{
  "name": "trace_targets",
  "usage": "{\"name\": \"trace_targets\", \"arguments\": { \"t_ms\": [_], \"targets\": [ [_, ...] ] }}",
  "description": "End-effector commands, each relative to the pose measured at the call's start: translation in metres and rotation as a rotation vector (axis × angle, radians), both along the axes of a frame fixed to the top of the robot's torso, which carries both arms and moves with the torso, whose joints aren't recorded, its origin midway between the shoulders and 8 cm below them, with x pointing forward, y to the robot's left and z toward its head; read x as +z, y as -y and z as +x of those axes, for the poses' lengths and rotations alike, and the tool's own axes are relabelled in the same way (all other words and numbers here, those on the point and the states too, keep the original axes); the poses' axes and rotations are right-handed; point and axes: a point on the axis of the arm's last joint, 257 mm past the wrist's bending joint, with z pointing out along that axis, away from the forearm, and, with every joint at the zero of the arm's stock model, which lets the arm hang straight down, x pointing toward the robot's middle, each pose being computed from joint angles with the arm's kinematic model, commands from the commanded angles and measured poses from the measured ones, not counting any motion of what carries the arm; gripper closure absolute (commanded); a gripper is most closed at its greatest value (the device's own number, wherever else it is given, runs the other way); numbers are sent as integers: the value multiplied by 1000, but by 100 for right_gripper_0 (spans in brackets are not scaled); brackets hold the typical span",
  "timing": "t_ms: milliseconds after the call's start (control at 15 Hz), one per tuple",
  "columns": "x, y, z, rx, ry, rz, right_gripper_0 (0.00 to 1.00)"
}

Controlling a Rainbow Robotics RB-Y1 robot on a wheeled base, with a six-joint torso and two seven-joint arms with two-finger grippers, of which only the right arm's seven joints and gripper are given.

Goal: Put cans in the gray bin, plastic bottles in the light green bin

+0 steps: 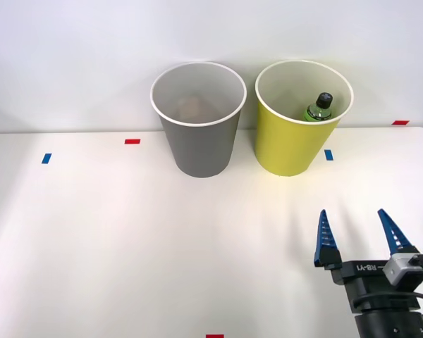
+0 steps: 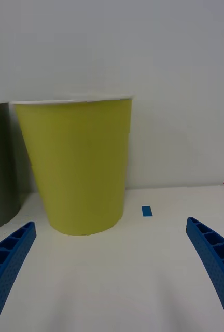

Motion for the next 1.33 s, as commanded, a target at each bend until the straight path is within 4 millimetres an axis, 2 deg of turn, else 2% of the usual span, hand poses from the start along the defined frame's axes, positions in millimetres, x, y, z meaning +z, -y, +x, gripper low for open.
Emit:
{"name": "trace_targets", "arguments": {
  "t_ms": [67,467,800,1133,1333],
  "targets": [
    [-28,12,-2,-44,-38,-104,0],
    [-34,5,1,-52,-49,-87,0],
    [-32,-20,2,22,-39,18,0],
    [-48,-29,-21,61,-7,3,0],
    [-56,-35,-52,77,-14,-36,0]
  ]
}}
